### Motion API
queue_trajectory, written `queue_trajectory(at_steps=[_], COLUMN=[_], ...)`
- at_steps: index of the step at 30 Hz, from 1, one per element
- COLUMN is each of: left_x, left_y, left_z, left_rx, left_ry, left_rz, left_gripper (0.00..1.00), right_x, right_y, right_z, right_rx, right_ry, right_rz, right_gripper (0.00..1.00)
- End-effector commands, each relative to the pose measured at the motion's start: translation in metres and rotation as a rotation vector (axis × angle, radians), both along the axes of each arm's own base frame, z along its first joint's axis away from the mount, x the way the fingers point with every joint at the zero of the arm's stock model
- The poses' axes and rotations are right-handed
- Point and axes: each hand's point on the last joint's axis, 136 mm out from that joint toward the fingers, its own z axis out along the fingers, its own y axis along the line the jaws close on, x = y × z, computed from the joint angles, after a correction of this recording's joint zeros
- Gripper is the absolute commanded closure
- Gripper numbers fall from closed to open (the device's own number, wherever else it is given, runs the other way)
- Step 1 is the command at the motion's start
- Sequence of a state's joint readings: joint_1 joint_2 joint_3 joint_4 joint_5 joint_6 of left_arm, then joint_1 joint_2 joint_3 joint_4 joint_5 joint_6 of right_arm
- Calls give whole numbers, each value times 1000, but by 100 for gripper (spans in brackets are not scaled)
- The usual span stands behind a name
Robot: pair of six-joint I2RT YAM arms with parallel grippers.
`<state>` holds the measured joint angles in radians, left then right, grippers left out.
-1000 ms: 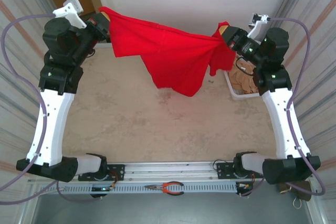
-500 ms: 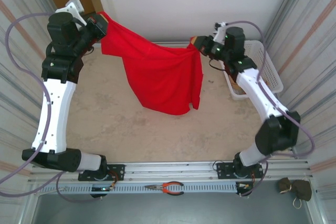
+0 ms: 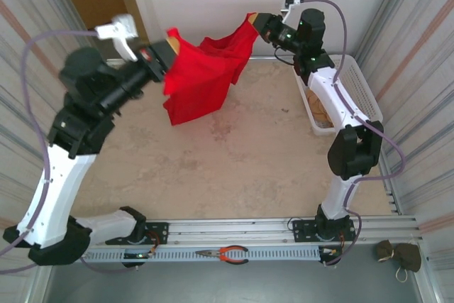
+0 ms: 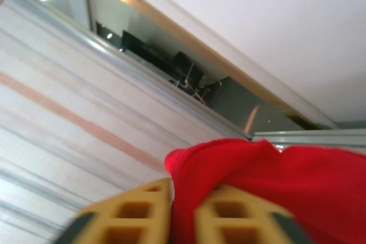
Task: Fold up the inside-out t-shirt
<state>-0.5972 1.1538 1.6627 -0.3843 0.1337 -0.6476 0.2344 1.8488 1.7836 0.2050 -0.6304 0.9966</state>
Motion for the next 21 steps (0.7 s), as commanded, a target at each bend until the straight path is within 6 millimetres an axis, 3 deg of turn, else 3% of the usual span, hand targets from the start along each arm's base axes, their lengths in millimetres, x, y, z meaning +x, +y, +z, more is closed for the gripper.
queue_trajectory(at_steps=[1, 2, 3, 6, 8, 11, 14, 18, 21], left_x=[7, 3, 0, -12, -24, -30, -18, 14, 39], left_y=[-60, -84, -107, -168, -202, -220, -195, -128, -62], left_z=[-58, -84, -113, -187, -223, -254, -266, -286, -314], left_rx=[26, 52, 79, 133, 176, 233, 281, 297, 339], left_ry=[71, 109, 154, 256, 304, 341, 350, 457, 584], left_rz=[-68, -105, -137, -235, -328, -382, -292, -113, 34], left_gripper=[100, 100, 100, 100, 96, 50, 29, 23, 21], right_x=[10, 5, -2, -26, -47, -84, -122, -168, -202], right_y=[-34, -51, -68, -108, -125, -133, -128, -115, -104], right_z=[-64, -79, -88, -98, -98, -102, -124, -174, -223], right_rx=[-102, -140, -158, -168, -183, -281, -373, -497, -623], right_ry=[140, 169, 183, 212, 223, 250, 308, 416, 501], right_rz=[-69, -116, -158, -231, -258, -273, -266, -244, -208], right_gripper=[28, 16, 14, 15, 17, 21, 23, 23, 20])
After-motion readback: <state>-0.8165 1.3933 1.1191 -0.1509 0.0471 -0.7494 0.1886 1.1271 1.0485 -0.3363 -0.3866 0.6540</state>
